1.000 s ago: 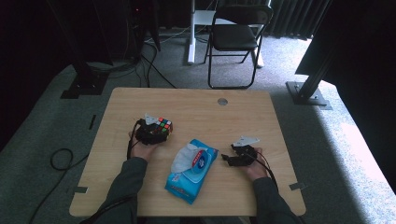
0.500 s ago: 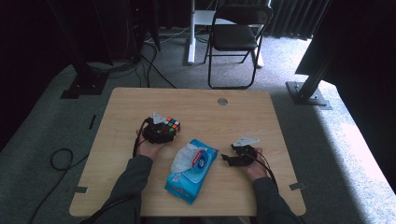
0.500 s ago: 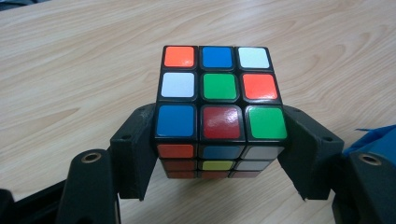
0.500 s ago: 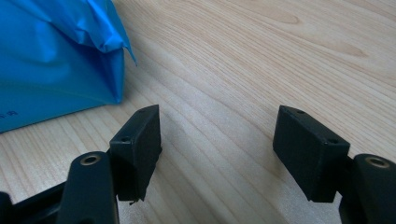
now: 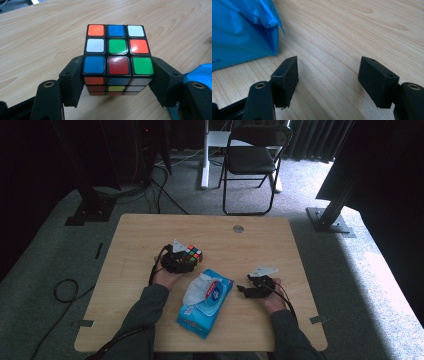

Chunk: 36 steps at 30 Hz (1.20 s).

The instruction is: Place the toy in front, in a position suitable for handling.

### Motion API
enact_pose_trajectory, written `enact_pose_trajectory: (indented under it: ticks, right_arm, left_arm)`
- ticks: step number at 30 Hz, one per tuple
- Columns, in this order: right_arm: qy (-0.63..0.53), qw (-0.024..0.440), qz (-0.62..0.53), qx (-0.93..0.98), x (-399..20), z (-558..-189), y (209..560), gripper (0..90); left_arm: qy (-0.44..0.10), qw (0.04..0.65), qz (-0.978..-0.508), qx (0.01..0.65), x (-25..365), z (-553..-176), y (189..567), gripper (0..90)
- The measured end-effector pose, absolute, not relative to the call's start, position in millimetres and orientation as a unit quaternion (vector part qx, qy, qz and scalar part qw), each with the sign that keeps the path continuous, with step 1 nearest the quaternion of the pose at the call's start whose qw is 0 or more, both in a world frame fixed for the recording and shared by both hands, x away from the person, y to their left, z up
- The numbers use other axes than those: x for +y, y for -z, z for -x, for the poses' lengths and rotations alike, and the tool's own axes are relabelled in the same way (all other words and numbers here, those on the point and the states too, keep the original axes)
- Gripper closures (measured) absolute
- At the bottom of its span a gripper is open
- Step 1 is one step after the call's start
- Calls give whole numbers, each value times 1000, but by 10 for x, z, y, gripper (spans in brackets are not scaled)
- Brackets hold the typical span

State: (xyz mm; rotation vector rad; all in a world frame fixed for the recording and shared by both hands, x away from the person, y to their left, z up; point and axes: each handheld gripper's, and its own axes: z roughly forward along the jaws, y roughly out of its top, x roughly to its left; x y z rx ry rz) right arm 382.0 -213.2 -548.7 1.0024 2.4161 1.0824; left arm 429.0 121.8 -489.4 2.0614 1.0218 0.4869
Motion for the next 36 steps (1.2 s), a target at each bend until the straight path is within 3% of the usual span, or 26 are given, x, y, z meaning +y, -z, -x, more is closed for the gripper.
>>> enact_pose_trajectory:
  ticks: [36]
  right_arm:
    - [-378,154,-347,844,-2138,-3818,5486,320]
  left_arm:
    - [-158,372,-833,378,899,-4465,5143,342]
